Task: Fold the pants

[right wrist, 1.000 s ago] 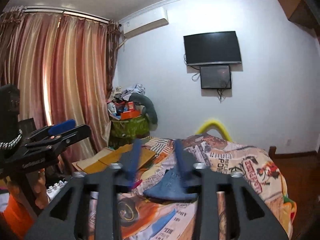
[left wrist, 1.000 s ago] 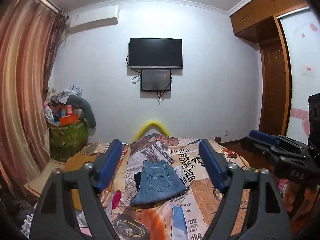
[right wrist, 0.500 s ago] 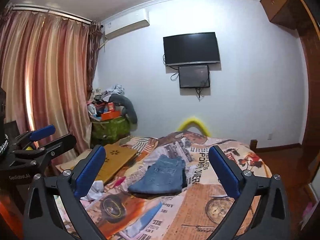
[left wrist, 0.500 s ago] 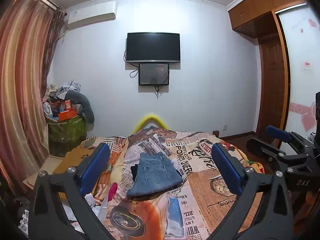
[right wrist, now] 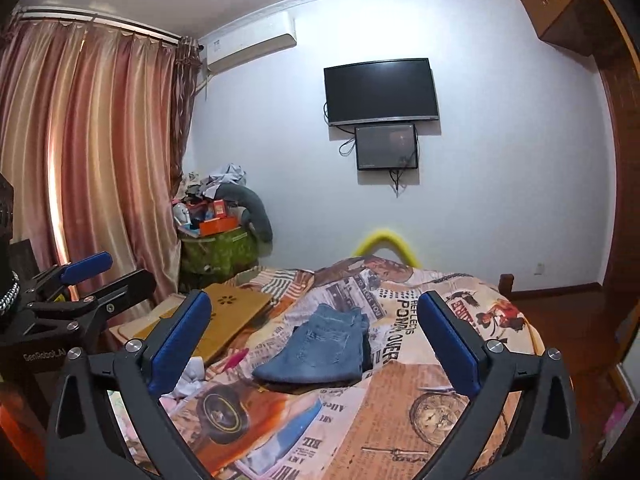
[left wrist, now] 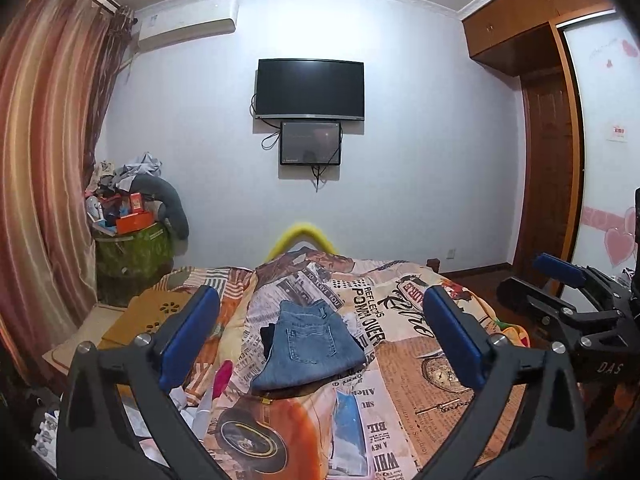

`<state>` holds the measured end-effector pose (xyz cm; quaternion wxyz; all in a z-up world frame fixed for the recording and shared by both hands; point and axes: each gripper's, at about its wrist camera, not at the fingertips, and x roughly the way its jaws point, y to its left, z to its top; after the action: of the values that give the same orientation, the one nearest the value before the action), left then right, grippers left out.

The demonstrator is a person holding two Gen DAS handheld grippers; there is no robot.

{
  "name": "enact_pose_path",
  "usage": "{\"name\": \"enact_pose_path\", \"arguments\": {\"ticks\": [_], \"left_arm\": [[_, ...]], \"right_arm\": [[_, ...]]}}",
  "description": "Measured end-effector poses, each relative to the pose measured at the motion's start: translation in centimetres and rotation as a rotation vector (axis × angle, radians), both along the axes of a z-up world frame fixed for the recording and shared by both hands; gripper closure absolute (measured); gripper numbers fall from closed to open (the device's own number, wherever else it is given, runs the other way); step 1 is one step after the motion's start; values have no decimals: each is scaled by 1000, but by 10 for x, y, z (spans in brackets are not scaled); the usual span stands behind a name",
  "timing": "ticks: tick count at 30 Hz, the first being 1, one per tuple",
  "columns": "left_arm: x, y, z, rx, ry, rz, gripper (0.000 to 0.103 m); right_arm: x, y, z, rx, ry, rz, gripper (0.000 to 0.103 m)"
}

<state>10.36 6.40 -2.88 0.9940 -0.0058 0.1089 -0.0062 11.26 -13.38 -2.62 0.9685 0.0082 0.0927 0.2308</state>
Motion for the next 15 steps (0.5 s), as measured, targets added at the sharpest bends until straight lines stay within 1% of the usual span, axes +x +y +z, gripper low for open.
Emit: {"name": "enact_pose_path", "arguments": {"ticks": [15], "left_arm": [[1, 1, -2, -17, 6, 7, 0]], "right_arm": [[-4, 3, 3, -4, -1, -1, 1]]}}
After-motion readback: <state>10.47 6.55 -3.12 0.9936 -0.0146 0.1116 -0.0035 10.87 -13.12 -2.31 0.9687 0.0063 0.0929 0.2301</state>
